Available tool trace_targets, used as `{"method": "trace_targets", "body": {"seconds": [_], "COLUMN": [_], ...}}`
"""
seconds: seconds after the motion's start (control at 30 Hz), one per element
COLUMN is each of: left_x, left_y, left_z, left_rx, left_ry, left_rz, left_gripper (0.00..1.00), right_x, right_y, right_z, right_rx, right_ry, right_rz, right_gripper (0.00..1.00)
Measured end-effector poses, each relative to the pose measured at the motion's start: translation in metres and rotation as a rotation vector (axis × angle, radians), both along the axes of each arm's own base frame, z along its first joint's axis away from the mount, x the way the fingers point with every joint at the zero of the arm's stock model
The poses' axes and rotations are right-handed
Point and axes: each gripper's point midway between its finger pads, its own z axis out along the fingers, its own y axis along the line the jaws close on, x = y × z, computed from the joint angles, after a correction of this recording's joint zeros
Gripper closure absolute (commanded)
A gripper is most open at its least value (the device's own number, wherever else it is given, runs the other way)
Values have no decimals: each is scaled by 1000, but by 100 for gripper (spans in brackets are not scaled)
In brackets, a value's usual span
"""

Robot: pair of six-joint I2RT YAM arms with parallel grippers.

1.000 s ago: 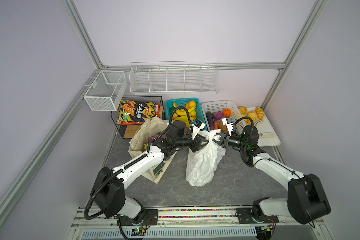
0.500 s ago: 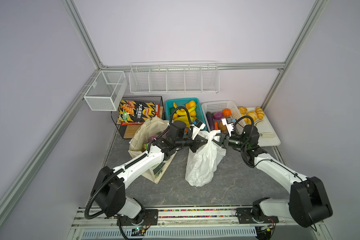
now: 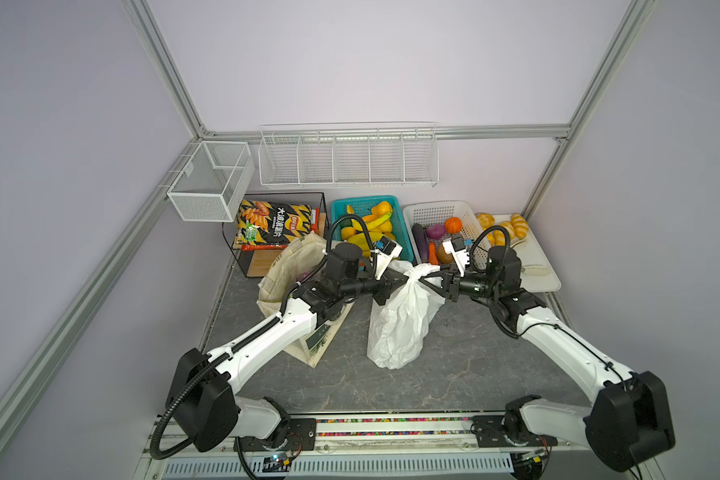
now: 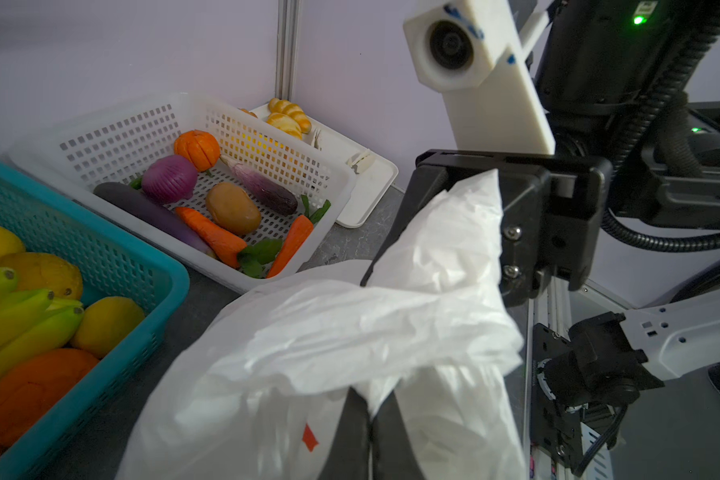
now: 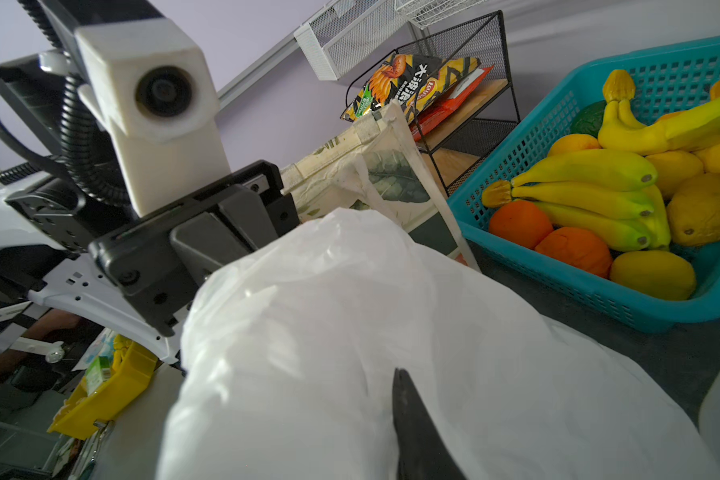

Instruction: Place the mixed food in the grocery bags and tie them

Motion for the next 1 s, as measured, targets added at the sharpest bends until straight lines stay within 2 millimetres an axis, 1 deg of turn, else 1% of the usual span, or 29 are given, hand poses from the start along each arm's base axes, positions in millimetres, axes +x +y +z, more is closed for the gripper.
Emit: {"method": "trace_targets", "body": {"seconds": [0.17, 0.23, 0.33, 0.47, 0.6, 0.7, 0.87, 1.0], "left_x": [2, 2, 2, 2, 1, 0, -1, -1], "left_y": [4, 4, 4, 4, 3, 2, 1, 1], "left_z": [-5, -7, -8, -7, -6, -5, -3, -3], "left_rx": [17, 20, 21, 18, 13, 6, 1, -1], "left_ry": [-12, -10, -8, -11, -12, -15, -17, -17], "left_rz": [20, 21, 20, 19, 13, 5, -2, -4], "left_gripper": [100, 100, 100, 100, 100, 100, 100, 100], "right_x": [-1, -3, -7, -17, -32, -37, -35, -31], "right_y": [-5, -8, -18, -36, -46, -49, -48, -45], "right_z": [-9, -12, -11, 1, 7, 6, -2, -2], "right_rx": [-50, -75, -117, -165, -191, -209, -225, -222], "right_ry": [7, 6, -14, -71, -103, -105, -79, -64], "right_rz": [-25, -39, -82, -160, -187, -188, -176, -163], "right_gripper": [49, 45, 41, 40, 41, 47, 57, 63]}}
